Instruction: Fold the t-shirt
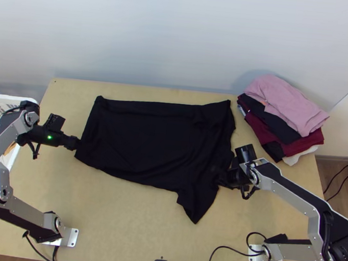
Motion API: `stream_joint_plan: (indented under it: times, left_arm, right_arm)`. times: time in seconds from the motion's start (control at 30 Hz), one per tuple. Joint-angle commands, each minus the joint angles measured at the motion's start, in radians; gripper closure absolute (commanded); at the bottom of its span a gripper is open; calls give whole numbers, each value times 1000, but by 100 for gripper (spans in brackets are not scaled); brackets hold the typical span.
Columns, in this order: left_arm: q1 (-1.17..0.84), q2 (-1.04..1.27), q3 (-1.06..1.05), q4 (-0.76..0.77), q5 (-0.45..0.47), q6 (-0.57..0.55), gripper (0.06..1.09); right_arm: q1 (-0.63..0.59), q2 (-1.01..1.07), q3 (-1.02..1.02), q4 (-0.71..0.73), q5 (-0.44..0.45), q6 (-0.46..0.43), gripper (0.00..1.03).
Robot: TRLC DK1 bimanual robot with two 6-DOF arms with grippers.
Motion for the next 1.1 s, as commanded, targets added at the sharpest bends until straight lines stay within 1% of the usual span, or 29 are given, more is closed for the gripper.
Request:
stream_joint_plan:
  times: [0.0, 0.2, 0.53, 0.7, 0.73, 0.83, 0.9, 0.97, 1.0, 1.03, 1.07]
  left_arm:
    - [6, 20, -32, 14, 13, 46, 48]
    - [3, 54, -31, 55, 12, 61, 48]
    - [-22, 120, -15, 70, -11, 68, 48]
    - [-45, 130, -20, 72, -11, 65, 49]
    - [-53, 132, -23, 77, -11, 65, 50]
    - [-63, 137, -35, 101, -10, 54, 64]
    - [-70, 135, -38, 118, -10, 43, 75]
    - [-73, 135, -38, 119, -10, 43, 82]
    - [-73, 132, -41, 119, -10, 43, 88]
    - [-71, 126, -43, 126, -8, 43, 99]
    - [-71, 118, -43, 129, -7, 43, 104]
  right_arm:
    - [12, 75, -21, -3, 28, 6, 100]
    - [19, 96, -6, 1, 28, 12, 100]
    - [19, 112, -7, 20, 30, 14, 100]
    - [19, 116, -7, 23, 32, 17, 100]
    - [19, 116, -7, 23, 33, 17, 100]
    - [19, 116, -11, 23, 35, 17, 100]
    - [19, 115, -14, 23, 36, 17, 100]
    - [18, 112, -17, 23, 36, 17, 100]
    - [18, 112, -18, 23, 38, 17, 100]
    - [16, 110, -20, 23, 38, 15, 100]
    - [15, 109, -20, 23, 38, 15, 100]
